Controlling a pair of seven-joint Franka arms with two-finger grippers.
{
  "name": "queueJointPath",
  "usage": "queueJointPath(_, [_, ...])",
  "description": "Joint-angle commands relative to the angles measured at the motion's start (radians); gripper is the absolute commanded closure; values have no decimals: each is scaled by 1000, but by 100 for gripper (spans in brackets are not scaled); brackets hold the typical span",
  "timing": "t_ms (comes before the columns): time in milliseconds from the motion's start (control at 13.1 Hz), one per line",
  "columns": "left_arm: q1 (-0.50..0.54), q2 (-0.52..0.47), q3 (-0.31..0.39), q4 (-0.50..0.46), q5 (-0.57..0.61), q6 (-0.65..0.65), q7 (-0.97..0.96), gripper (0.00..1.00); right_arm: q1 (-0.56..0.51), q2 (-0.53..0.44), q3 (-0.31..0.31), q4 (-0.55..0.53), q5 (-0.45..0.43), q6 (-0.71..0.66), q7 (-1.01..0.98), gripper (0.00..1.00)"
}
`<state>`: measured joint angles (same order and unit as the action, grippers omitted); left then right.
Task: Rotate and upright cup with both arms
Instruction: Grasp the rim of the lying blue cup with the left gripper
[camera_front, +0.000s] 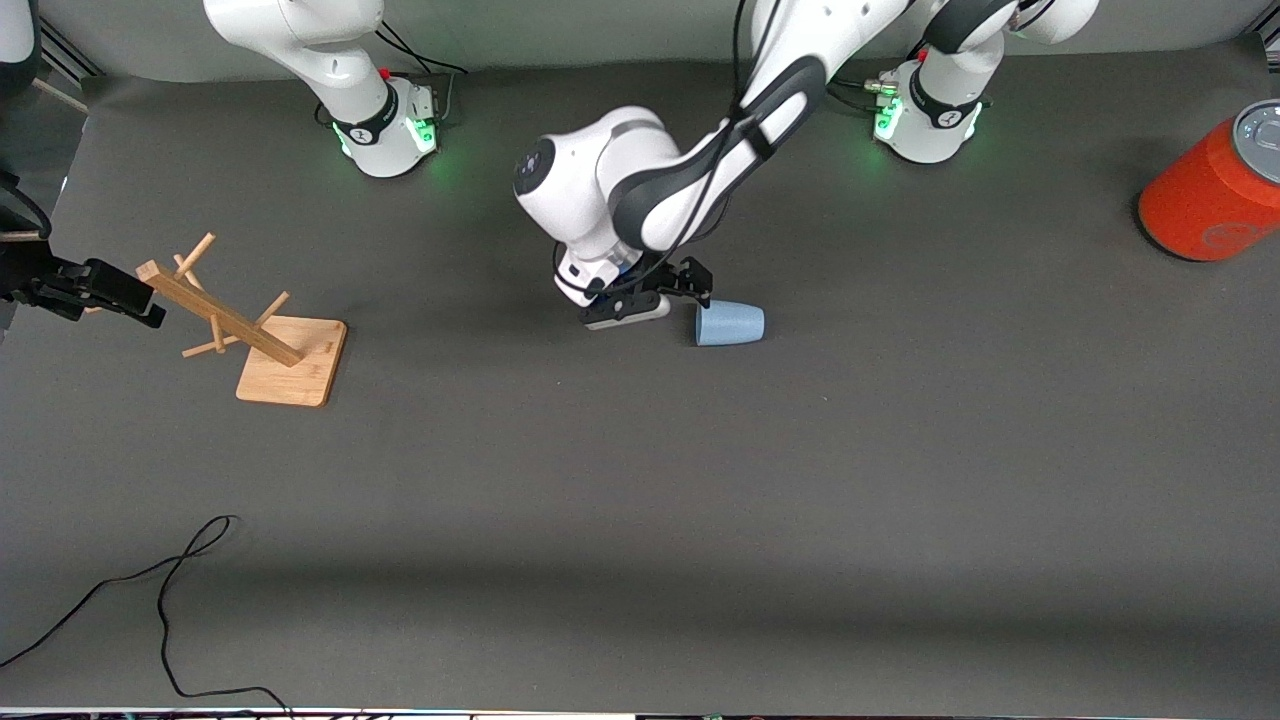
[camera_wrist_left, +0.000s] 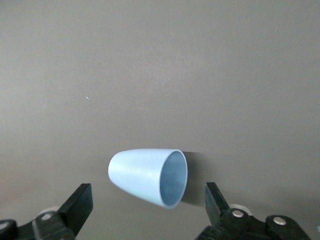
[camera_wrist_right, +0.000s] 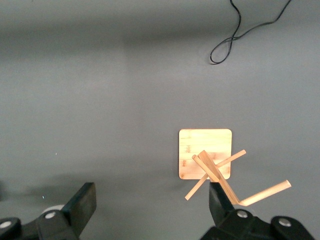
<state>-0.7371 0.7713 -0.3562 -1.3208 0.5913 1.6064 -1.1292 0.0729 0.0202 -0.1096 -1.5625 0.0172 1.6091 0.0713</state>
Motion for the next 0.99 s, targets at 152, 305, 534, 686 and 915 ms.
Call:
queueJointPath(152, [-68,100,19,9,119,-54,183,6,-10,-23,11,-28,-11,20,-105,0])
queueJointPath(305, [-67,98,22,12,130,-107,342,9,-10,-23,11,-28,-13,19,-105,0])
queueJointPath(534, [-62,98,22,11,176,-157,448,14,-8,-23,10,-28,-16,18,-113,0])
queueJointPath(686, [-64,106,28,3,185,-157,448,17,-7,-22,8,-30,-20,18,-119,0])
queueJointPath(915, [-65,126,40,-3,186,-151,448,22,-7,-23,8,-30,-20,17,-119,0])
